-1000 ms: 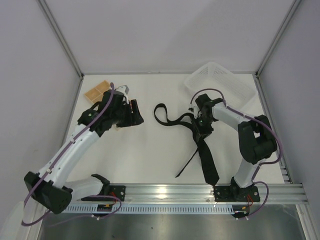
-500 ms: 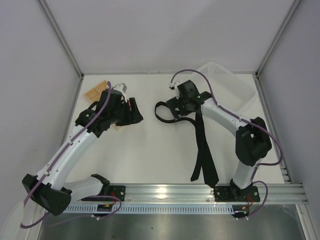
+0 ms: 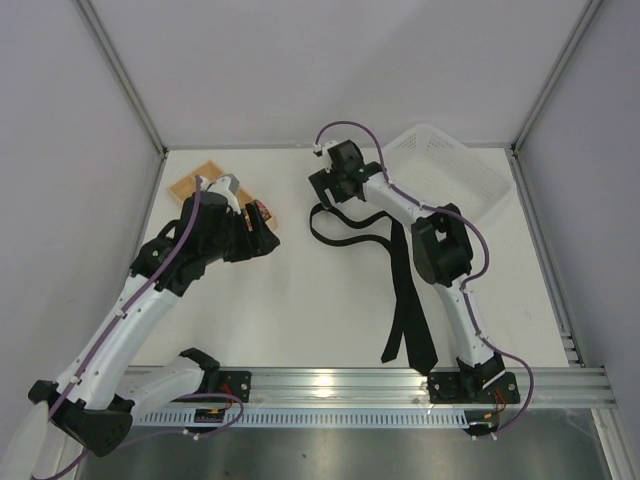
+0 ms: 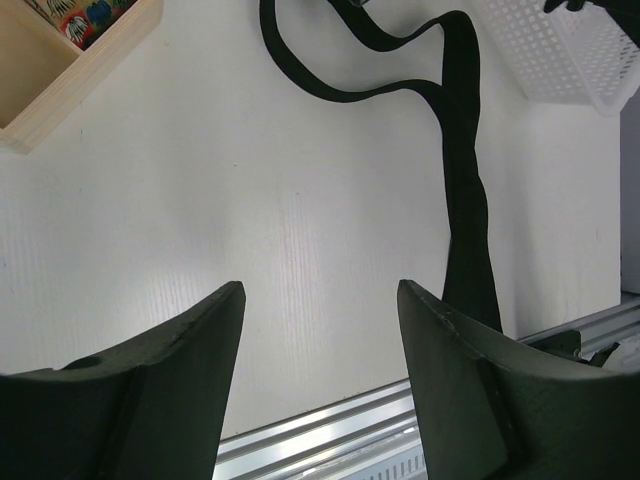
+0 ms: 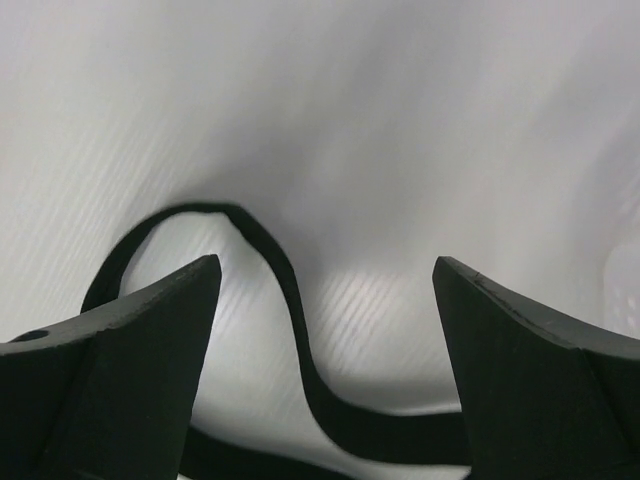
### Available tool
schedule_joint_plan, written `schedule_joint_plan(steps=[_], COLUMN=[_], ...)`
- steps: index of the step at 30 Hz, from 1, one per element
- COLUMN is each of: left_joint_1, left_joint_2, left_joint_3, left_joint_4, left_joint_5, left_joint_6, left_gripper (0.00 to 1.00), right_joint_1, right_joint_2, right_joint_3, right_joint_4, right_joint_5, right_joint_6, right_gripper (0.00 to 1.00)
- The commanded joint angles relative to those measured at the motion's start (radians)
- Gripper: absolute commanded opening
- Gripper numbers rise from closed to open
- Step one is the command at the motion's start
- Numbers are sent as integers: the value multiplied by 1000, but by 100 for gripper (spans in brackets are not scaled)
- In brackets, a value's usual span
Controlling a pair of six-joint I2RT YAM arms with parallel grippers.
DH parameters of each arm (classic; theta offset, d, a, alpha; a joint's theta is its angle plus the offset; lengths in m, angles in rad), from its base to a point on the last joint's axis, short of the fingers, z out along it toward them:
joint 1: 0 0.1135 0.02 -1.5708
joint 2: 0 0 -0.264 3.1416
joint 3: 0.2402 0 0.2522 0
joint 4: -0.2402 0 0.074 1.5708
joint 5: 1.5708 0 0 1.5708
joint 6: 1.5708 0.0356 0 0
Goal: Roll the ties
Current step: Flatten the tie
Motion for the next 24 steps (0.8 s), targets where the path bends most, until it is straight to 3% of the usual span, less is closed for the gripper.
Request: schedule_joint_plan(steps=[1,7,9,14,20,24], left_joint_1=[4,10,11,18,24,51], left_joint_2=[-39,-57,-65,-70,-51,-45], left_joint_3=[1,33,41,36,29,27], left_joint_4=[-12,-64,-77,-84,-63,-26], left_joint_5=[-6,-53,-63,-57,8,120], left_joint_6=[-14,3,9,12,22,49], left_gripper=[69,69,69,70,70,70], right_joint_1=[8,9,5,-4,-26,-44], right_joint_2=[78,138,110,93,80,52], right_joint_3=[132,214,174,112,32,-1], right_joint_4=[-20,-40,-5,3,-34,-9], right_joint_5=[-22,-73,-83,-110,-119,-255], right_joint_6=[12,61,71,83,92,84], right_gripper=[91,78,76,61,54,29])
